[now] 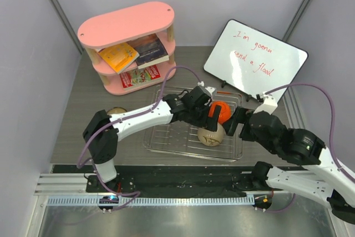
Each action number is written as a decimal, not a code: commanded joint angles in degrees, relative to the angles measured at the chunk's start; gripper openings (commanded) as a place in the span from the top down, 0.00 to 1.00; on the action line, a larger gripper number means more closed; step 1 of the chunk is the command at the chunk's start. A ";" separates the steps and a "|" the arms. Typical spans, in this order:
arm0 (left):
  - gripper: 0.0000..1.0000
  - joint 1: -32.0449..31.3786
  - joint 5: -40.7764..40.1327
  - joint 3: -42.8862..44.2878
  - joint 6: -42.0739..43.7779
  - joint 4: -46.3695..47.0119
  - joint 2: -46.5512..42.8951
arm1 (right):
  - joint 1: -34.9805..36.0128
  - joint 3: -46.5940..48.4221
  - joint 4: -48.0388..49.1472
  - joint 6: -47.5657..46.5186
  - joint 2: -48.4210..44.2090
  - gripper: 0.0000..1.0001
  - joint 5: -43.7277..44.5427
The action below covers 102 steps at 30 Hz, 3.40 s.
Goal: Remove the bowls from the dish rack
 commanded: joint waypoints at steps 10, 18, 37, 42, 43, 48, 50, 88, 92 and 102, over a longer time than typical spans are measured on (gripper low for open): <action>0.04 0.38 4.28 -0.47 -3.63 6.36 5.82 | -0.14 -2.61 -1.06 3.11 -5.06 0.08 -0.24; 0.00 3.28 8.40 -6.44 -4.33 12.78 5.29 | -0.05 -3.58 -0.62 2.94 -6.20 0.08 -0.68; 0.00 4.69 16.14 -12.16 -6.97 22.88 12.32 | -0.05 -10.96 4.83 2.32 -3.47 0.08 -3.40; 0.00 4.69 16.68 -12.87 -7.93 25.44 14.61 | -0.05 -11.93 5.18 2.41 -3.47 0.08 -2.96; 0.00 4.69 15.54 -12.78 -7.85 25.00 14.78 | -0.05 -12.02 5.18 2.41 -3.47 0.08 -2.79; 0.00 4.69 11.49 -10.59 -7.23 20.61 13.21 | -0.05 -11.32 4.30 2.32 -2.77 0.08 -1.38; 0.00 4.69 9.30 -9.44 -6.79 17.72 12.24 | -0.05 -10.88 4.13 1.97 -1.90 0.08 -0.77; 0.00 2.40 6.31 -1.88 -18.03 8.21 9.43 | -0.05 -4.28 4.39 -0.41 5.93 0.00 12.24; 0.00 1.96 2.53 1.10 -20.76 4.00 9.33 | -0.14 -4.55 4.30 -0.23 6.28 0.00 11.81; 0.00 0.56 1.46 7.26 -23.40 2.14 13.64 | -0.14 -4.02 4.30 -0.49 6.64 0.00 11.10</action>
